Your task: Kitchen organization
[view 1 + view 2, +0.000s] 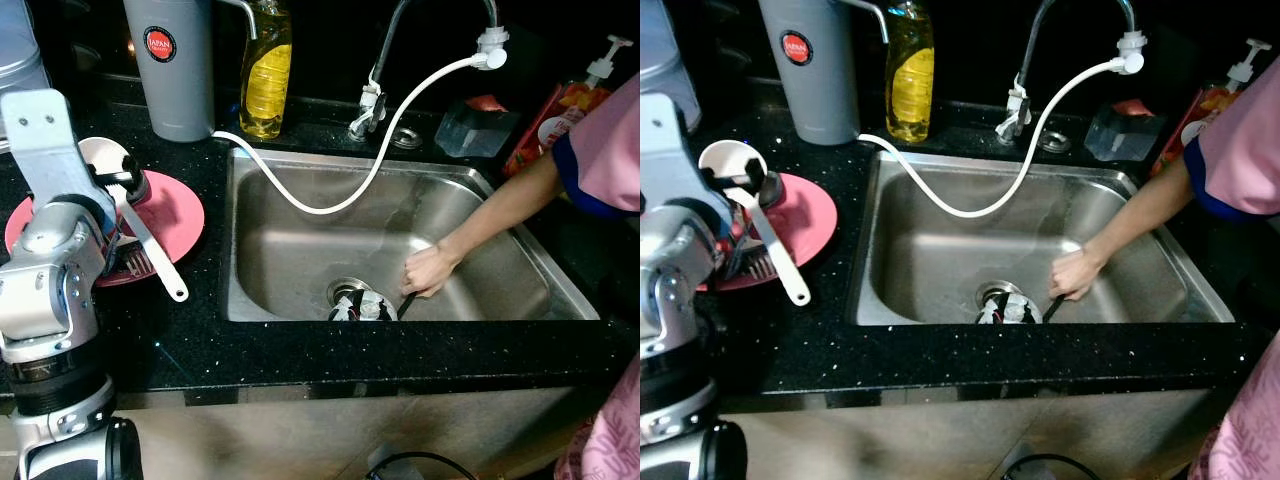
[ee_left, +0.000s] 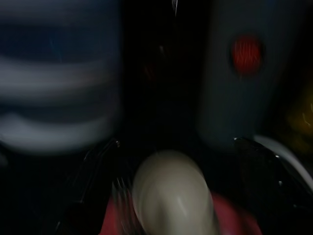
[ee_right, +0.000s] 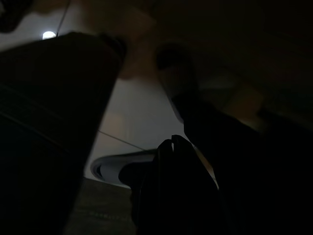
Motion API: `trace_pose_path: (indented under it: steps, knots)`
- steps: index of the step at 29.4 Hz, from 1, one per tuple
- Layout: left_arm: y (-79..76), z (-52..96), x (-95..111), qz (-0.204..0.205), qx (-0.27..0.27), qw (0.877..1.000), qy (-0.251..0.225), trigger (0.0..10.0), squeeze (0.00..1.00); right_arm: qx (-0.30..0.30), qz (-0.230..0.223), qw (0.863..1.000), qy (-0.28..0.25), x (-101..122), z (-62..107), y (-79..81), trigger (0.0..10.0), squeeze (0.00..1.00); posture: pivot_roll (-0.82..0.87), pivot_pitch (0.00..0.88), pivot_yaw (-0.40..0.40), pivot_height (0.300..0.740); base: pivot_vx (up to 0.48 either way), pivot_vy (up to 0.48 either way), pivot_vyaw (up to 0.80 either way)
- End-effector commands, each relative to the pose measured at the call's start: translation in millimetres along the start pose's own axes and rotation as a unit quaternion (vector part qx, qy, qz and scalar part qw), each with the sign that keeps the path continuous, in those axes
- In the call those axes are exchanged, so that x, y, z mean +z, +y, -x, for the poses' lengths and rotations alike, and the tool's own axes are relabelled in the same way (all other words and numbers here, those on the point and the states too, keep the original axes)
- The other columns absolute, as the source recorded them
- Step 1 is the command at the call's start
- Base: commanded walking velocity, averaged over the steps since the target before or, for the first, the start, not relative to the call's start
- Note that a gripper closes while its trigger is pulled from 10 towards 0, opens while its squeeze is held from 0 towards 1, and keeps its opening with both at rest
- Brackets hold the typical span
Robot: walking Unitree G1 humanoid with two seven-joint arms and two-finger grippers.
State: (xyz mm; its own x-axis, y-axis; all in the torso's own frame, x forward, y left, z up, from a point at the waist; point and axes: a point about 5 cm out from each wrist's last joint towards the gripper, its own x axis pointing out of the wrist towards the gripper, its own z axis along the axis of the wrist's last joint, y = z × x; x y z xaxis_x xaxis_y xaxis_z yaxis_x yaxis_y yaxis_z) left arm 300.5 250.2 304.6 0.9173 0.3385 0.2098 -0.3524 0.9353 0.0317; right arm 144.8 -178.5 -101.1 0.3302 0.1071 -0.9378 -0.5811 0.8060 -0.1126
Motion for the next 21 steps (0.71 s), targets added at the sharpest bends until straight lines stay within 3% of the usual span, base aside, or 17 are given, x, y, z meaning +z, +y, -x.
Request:
trace_pose_path:
  steps: [1, 3, 4, 8, 10, 12, 19, 21]
  knots:
    - [0.7, 0.6, 16, -0.03, 0.001, 0.998, -0.059, 10.0, 0.0, -0.009, 0.0, 1.0, 0.013, -8, 1.7, -5.3, 10.0, 0.0, 0.27, 0.0, -0.126, 0.74, 0.0, 0.0, 0.0]
    - [5.9, 1.3, 29, -0.052, 0.012, 0.994, -0.1, 10.0, 0.0, -0.005, 0.006, 1.0, 0.016, -9, 1.6, -4.0, 10.0, 0.0, 0.26, 0.0, -0.128, 0.74, 0.0, 0.0, 0.0]
    - [10.2, 1.7, 35, -0.044, 0.022, 0.992, -0.118, 10.0, 0.0, -0.003, 0.008, 1.0, 0.013, -7, 1.4, -3.2, 10.0, 0.0, 0.26, 0.0, -0.125, 0.74, 0.0, 0.0, 0.0]
    - [15.5, 2.7, 42, -0.043, 0.038, 0.988, -0.14, 10.0, 0.0, -0.004, 0.006, 1.0, 0.008, -4, 1.0, -3.3, 10.0, 0.0, 0.27, 0.0, -0.119, 0.74, 0.0, 0.0, 0.0]
    - [15.5, 3.1, 45, -0.073, 0.042, 0.985, -0.154, 10.0, 0.0, -0.006, 0.005, 1.0, 0.007, -3, 0.8, -3.4, 10.0, 0.0, 0.27, 0.0, -0.119, 0.74, 0.0, 0.0, 0.0]
    - [16.9, 1.8, 43, -0.09, 0.045, 0.984, -0.145, 10.0, 0.0, 0.0, 0.012, 1.0, 0.003, 0, 0.2, -1.8, 10.0, 0.0, 0.27, 0.0, -0.127, 0.74, 0.0, 0.0, 0.0]
    - [23.7, -1.8, 37, -0.089, 0.065, 0.984, -0.139, 10.0, 0.0, -0.007, 0.01, 1.0, 0.002, 2, 0.7, -5.7, 10.0, 0.0, 0.28, 0.0, -0.125, 0.74, 0.0, 0.0, 0.0]
    - [36.7, -1.6, 37, -0.082, 0.121, 0.979, -0.142, 10.0, 0.0, -0.006, 0.014, 1.0, 0.004, 1, 0.8, -5.8, 10.0, 0.0, 0.28, 0.0, -0.128, 0.74, 0.0, 0.0, 0.0]
